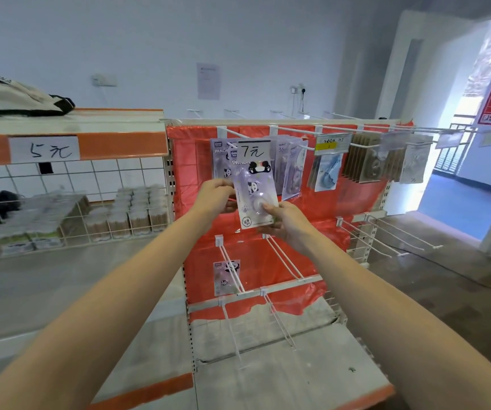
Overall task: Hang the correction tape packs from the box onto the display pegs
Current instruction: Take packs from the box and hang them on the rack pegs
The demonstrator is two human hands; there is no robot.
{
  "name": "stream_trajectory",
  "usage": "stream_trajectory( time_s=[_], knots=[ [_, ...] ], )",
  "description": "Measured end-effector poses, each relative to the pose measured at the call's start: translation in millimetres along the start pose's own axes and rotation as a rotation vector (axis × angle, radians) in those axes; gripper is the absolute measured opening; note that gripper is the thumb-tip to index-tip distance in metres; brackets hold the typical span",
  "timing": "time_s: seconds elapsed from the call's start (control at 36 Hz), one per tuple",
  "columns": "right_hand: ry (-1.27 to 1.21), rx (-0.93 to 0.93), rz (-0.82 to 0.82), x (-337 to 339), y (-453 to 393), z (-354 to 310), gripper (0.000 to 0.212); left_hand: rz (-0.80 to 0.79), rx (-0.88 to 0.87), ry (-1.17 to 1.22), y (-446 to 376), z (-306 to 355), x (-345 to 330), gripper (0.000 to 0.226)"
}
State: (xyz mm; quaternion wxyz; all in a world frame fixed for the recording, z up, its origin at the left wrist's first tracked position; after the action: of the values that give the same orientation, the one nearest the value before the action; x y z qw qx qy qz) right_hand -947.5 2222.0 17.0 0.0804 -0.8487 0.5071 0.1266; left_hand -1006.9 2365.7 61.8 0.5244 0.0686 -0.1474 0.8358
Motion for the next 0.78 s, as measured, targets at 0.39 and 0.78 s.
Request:
stream_trajectory(
  time_s=[0.39, 0.78],
  knots=[
    [0.475, 0.027, 0.086, -26, -7, -14, 0.042, -0.055, 0.062, -0.106, 1, -24, -9, 0.034],
    [1.295, 0.154, 0.027, -4, -34, 7, 0.045, 0.202, 0.065, -0.752, -90, -57, 2, 0.033]
  ],
)
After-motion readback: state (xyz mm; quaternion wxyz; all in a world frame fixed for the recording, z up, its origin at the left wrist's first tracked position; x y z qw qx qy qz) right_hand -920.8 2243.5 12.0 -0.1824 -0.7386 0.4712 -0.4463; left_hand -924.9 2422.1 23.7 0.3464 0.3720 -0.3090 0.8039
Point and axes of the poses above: each hand's wrist, its own y-axis away from the middle knuckle, its own x-axis out of the back of the hand, z = x × y, the point moved 4 cm from there along -y, towards the middle knuckle, and after that the axes turned 9 degrees about -y, right-handed, at the moved point
